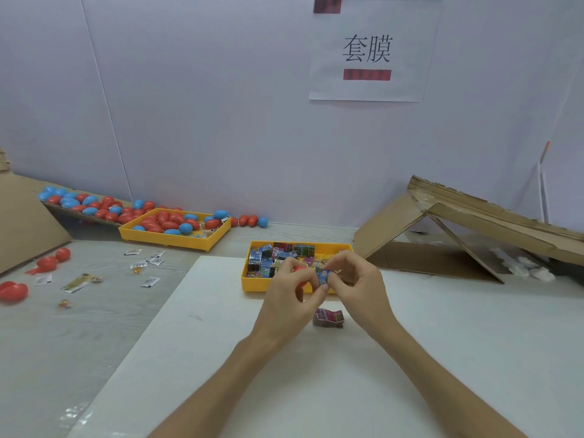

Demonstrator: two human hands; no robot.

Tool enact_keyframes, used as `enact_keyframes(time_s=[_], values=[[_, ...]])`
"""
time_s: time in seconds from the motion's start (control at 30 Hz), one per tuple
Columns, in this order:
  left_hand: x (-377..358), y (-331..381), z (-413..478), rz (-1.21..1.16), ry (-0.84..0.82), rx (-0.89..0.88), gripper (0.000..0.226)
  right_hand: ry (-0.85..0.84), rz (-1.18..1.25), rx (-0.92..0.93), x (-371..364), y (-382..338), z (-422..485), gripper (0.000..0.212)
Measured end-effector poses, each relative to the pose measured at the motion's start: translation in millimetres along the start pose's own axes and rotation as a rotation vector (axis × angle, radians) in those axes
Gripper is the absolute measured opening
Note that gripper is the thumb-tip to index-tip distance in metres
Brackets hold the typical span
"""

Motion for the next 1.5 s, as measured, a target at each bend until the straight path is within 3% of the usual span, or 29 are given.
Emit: enact_keyframes(time_s=[0.1, 0.27, 0.33, 0.43, 0.6, 0.73, 0.9, 1.03, 1.13, 1.5], values=[[3, 1, 1, -0.15, 0.002, 0.074, 0.015, 0.027, 0.015, 0.01, 4, 0, 1, 0.029], [3, -4, 3, -0.649, -0.014, 0.356, 0.056, 0.04, 0.034, 0.005, 8, 0, 3, 0.027], [4, -6, 3, -0.67, 0.0, 0.425, 0.059, 0.043, 0.051, 0.006, 8, -1, 3, 0.027], [7, -13, 3, -0.66, 0.013, 0.456, 0.045, 0.029, 0.063, 0.002, 7, -3, 2, 0.027], [8, -20, 1, -0.872, 0.113, 0.517, 0.025, 0.016, 0.083, 0.0, 7, -4, 3, 0.026], [8, -24, -1, -0.878, 0.157, 0.551, 0.022, 0.005, 0.161, -0.024, 7, -1, 4, 0.021], [7, -27, -2, -0.68, 0.111, 0.569, 0.023, 0.0, 0.188, -0.037, 7, 2, 6, 0.019], [6, -22, -1, -0.748, 0.1, 0.545, 0.028, -0.014, 0.211, -0.045, 8, 4, 7, 0.014], [4, -20, -1, -0.767, 0.072, 0.523, 0.02, -0.012, 0.197, -0.044, 9, 5, 8, 0.012], [4, -18, 0, -0.845, 0.073, 0.525, 0.024, 0.052, 0.19, -0.059, 18, 8, 12, 0.021]])
Point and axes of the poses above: each hand's wrist, its own z-axis towards the middle knuckle, its own x-axis out of the back of the hand, y = z × x, the point moved 6 cm from there along z, towards the middle knuckle, and after that the axes turned 7 degrees about -x, right-handed, at the moved point
